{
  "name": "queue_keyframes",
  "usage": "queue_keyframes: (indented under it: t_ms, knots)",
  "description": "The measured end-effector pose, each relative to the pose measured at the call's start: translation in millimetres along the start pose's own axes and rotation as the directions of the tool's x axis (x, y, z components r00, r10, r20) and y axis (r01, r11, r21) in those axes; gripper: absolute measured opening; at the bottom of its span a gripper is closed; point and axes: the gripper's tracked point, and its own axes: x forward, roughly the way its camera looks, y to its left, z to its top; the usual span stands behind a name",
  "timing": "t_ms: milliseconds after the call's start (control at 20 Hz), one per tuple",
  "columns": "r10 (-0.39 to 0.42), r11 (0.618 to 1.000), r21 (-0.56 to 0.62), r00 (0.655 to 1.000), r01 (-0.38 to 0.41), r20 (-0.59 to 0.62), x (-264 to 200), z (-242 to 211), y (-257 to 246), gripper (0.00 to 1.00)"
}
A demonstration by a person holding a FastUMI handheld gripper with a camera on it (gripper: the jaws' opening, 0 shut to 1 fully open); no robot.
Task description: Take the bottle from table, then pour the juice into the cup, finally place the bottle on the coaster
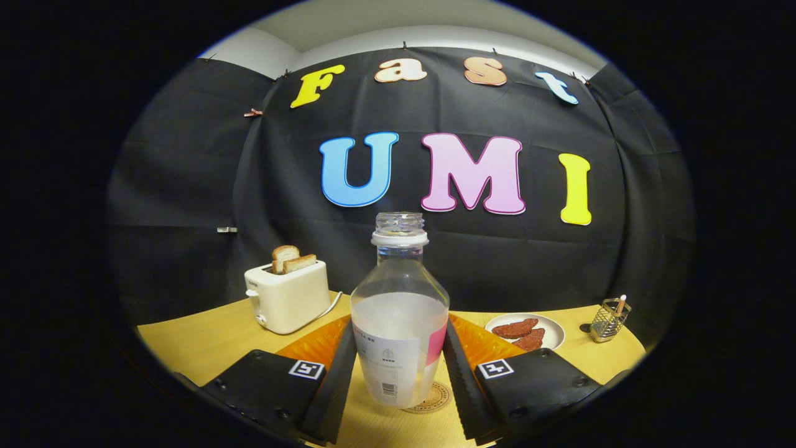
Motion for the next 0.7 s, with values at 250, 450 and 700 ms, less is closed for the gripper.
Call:
queue_keyframes:
  t_ms: [250, 450, 700]
  knots:
    - [-0.067, 0.997, 0.032, 0.998, 0.068, -0.021, 26.4, -37.3, -27.4, 0.75]
    - [-0.109, 0.992, 0.056, 0.992, 0.112, -0.056, 40.5, -70.6, -40.6, 0.74]
    - [-0.123, 0.990, 0.069, 0.991, 0.127, -0.062, 52.6, -85.6, -45.4, 0.75]
